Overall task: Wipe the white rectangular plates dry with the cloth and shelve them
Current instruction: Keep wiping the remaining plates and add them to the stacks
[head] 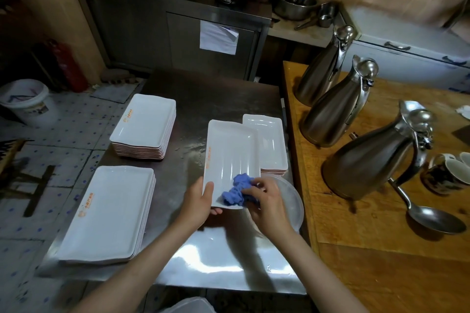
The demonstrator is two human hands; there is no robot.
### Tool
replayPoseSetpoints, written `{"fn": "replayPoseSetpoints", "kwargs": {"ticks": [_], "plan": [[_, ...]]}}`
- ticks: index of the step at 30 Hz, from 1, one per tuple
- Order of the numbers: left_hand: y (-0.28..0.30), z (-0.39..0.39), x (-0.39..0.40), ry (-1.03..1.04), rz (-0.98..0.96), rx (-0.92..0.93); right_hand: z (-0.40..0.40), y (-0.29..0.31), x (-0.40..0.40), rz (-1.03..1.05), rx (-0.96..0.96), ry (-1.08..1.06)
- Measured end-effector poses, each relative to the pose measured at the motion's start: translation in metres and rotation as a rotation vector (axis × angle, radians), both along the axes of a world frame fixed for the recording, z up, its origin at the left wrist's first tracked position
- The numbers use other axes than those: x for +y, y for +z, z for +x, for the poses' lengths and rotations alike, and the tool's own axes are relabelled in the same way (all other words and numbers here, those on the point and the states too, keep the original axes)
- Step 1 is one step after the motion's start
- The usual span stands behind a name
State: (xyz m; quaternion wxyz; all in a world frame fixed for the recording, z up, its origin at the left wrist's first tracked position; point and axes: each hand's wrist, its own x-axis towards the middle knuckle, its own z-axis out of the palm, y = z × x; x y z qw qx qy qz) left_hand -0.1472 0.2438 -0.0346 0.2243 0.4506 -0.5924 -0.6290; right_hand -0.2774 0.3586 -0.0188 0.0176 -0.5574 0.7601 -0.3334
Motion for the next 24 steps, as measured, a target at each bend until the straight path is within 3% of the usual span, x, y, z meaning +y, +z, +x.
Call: {"fn": "replayPoseSetpoints", "kwargs": {"ticks": [8, 11, 15, 17, 20, 24], "plan": [[0.019, -0.001, 0.004, -0.061, -0.030, 0.030, -0.024, 0.023, -0.025, -0.007, 0.216, -0.152], [0.022, 0.000, 0.007, -0.085, -0.036, 0.038, -0.034, 0.033, -0.037, 0.119, 0.022, -0.198], [0.023, 0.002, 0.010, -0.109, -0.048, 0.039, -0.047, 0.047, -0.052, -0.005, -0.191, -0.309], [0.024, 0.003, 0.010, -0.124, -0.051, 0.030, -0.051, 0.055, -0.056, -0.011, -0.188, -0.331], [0.026, 0.005, 0.010, -0.121, -0.048, 0.030, -0.054, 0.053, -0.059, 0.053, -0.006, -0.293], [0.029, 0.004, 0.008, -0.101, -0.043, 0.044, -0.044, 0.052, -0.064, 0.045, -0.104, -0.352]]}}
